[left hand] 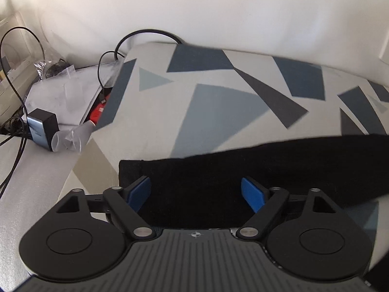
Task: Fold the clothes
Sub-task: 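Press the folded trousers flat with both open grippers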
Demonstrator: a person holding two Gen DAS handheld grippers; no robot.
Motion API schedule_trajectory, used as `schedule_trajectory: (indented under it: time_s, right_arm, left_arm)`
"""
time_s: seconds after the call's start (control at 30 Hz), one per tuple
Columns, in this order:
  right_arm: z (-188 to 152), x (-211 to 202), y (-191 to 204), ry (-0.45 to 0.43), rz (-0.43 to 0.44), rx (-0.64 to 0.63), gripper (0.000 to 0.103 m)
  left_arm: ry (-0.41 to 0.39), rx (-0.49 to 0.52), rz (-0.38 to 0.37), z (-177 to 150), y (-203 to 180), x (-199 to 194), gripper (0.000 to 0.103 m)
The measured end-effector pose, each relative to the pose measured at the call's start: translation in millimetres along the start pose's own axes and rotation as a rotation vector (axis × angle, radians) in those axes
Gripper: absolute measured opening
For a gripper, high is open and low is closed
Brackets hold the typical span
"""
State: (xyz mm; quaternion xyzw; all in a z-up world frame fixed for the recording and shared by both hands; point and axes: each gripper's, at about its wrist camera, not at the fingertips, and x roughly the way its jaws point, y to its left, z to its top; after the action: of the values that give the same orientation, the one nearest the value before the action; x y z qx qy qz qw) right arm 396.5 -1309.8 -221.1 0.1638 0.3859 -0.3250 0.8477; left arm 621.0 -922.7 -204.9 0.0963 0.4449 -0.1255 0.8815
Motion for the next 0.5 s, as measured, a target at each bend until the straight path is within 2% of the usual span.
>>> schedule_trajectory:
  time_s: [0.1,0.23,0.43,0.5]
  right_arm:
    - [4.2,6.3,3.6,-0.001,-0.011,0.015,0.082]
    - [7.1,12.4,10.2,-0.023,-0.024,0.029,0.082]
    - [13.1,19.5,20.5,-0.037,-0.031,0.033,0.083]
    - [14.3,22.4,22.1,-0.046,-0.031,0.032,0.088]
  left_arm:
    - [-0.036,0.020,0.025,6.0,-0.8,7.3,0.092]
    - [-0.089,0.097,0.078,14.2,-6.4,14.4,0.092]
    - [-0.130,0.159,0.125,26.8,-9.1,26.8,0.092]
    - [-0.114,0.158,0.185,34.3,-9.2,35.0,0.092]
